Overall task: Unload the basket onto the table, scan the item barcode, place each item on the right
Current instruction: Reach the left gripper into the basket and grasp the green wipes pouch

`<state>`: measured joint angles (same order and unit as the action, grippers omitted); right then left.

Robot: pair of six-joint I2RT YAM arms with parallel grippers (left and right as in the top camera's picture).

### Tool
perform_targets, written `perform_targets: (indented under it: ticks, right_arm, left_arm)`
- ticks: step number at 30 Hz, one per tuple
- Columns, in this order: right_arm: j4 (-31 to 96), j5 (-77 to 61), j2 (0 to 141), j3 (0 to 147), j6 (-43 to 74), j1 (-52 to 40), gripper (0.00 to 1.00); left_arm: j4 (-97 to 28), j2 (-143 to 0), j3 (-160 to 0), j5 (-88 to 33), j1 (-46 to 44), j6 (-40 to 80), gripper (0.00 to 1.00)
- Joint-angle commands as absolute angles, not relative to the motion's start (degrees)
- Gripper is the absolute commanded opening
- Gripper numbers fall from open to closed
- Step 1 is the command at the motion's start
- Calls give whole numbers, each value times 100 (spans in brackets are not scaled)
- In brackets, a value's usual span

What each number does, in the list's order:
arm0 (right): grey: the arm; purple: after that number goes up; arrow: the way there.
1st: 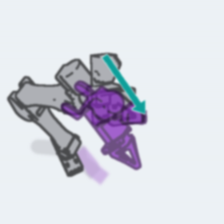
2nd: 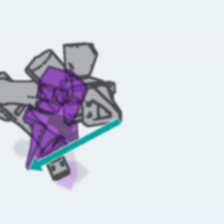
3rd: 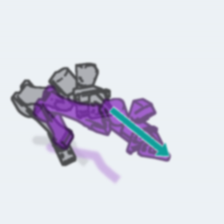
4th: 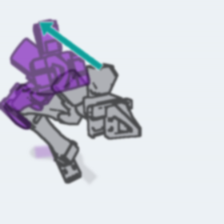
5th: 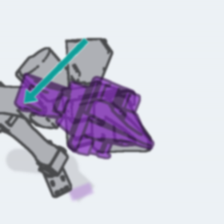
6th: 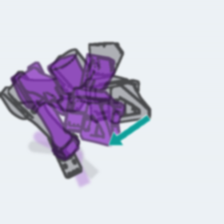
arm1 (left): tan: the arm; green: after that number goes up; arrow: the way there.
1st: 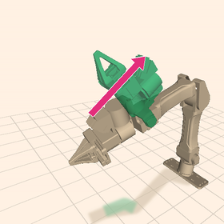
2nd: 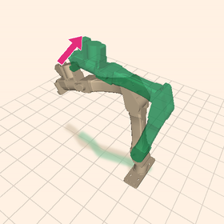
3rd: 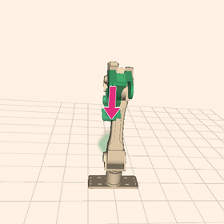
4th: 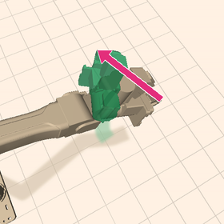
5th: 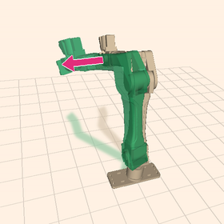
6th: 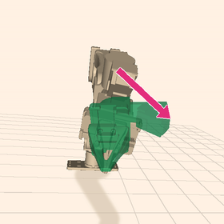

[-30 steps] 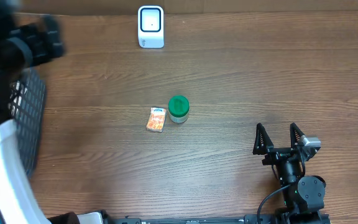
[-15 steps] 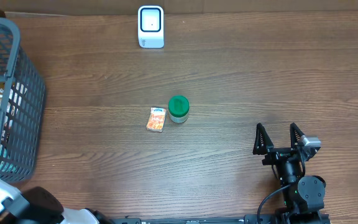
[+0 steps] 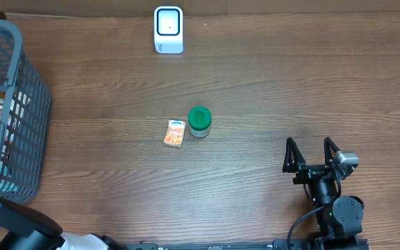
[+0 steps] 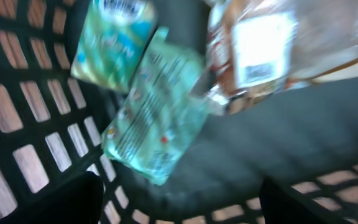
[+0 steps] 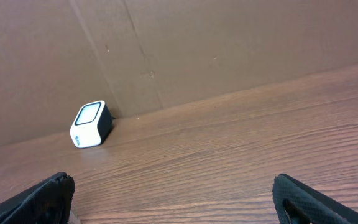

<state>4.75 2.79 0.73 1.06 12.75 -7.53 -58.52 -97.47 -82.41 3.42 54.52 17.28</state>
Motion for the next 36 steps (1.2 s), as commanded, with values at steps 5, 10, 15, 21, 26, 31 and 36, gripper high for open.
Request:
perform_targets:
  ticks: [5,10,15,21,26,31,36]
  right_arm:
    - [456,242,16,45,1192,-733,100]
    - [456,242,16,45,1192,-733,100]
    - [456,242,16,45,1192,-733,100]
    - [456,242,16,45,1192,-733,100]
    - [456,242,16,45,1192,-733,100]
    - [456,239,16,45,1192,-733,100]
    - [456,242,16,45,1192,-733,100]
  left_arm:
    - [-5494,-10193,-7773,917,5483,1448,80]
    - [-5299,-10641,-7773,530,5461,943,79]
    - [-5172,-11050,-7773,423,5461,766,73]
    - [-5074,-11345,-7773,429,5461,770,64]
    - [-5074,-11502,-7773,311,5461,766,50]
    - [-5096,-11502,-7773,248,5463,760,11]
    - [-5247,-11496,-7826,250,5463,762,4]
